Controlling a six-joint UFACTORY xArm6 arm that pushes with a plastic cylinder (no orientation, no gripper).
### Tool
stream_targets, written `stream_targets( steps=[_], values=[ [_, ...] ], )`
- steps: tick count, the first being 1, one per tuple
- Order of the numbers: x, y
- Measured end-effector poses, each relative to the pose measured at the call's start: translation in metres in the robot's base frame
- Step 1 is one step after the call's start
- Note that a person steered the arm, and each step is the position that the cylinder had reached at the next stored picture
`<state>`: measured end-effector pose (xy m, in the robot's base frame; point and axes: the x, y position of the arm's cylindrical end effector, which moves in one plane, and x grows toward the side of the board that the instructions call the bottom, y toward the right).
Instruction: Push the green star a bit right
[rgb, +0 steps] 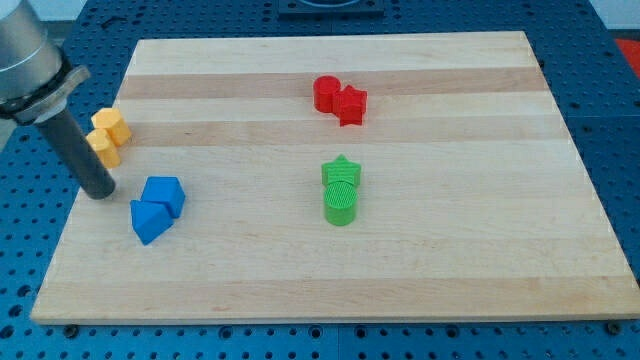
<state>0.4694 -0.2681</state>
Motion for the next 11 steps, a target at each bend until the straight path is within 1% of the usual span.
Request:
stream_targets(
  steps=[2, 3, 4, 6, 8, 9, 10, 11],
  values=[
    [-0.001, -0.001],
    [-0.014, 0.009],
    [-0.031, 0.036],
    [-0.056, 0.146],
    [-0.021, 0.228],
    [-0.023, 0.273],
    [-0.033, 0.303],
    [-0.045, 0.313]
  ],
)
